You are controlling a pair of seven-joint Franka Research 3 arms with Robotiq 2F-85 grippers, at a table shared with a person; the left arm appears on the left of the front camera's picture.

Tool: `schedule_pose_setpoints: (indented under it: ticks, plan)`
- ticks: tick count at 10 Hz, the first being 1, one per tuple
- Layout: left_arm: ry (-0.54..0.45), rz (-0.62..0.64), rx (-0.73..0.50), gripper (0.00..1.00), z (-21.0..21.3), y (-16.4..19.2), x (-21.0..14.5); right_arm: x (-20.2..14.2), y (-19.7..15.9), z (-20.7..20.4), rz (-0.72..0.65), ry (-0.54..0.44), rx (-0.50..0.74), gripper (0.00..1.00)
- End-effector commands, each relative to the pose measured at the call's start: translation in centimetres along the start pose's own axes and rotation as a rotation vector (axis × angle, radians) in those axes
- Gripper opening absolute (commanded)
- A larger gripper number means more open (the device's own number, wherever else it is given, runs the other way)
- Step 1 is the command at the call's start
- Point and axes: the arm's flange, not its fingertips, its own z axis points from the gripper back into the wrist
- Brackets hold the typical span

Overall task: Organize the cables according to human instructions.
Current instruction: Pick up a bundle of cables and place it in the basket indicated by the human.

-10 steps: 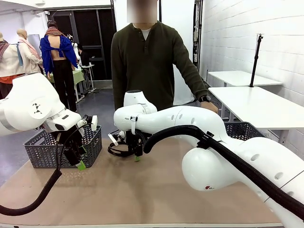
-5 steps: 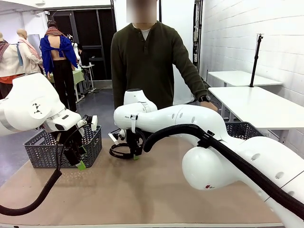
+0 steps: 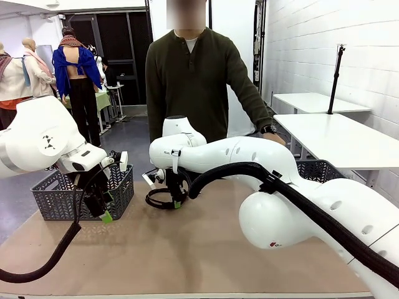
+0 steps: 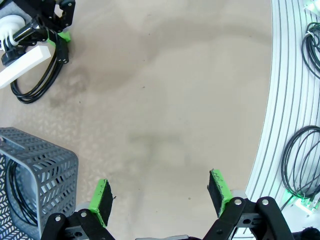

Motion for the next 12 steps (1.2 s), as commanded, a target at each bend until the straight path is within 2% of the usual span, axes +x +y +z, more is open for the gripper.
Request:
schedule_pose_setpoints:
  ticks: [1,3,5,8,12]
  plan:
    - [0.009,0.0,0.001,1.0,0.2,0.0,0.1,0.6,-6.7,0.4,-0.022,-0.006,0.033,0.0]
    - [0.009,0.0,0.001,1.0,0.2,0.0,0.1,1.2,-5.9,3.1,-0.046,0.006,0.02,0.0]
    - [0.009,0.0,0.001,1.0,0.2,0.0,0.1,1.2,-4.5,7.3,-0.144,0.037,0.034,0.0]
    - [0.009,0.0,0.001,1.0,0.2,0.0,0.1,0.7,-2.0,12.7,-0.207,0.074,0.059,0.0]
    - [0.009,0.0,0.001,1.0,0.2,0.0,0.1,-1.3,3.9,19.1,-0.348,0.184,-0.097,0.0]
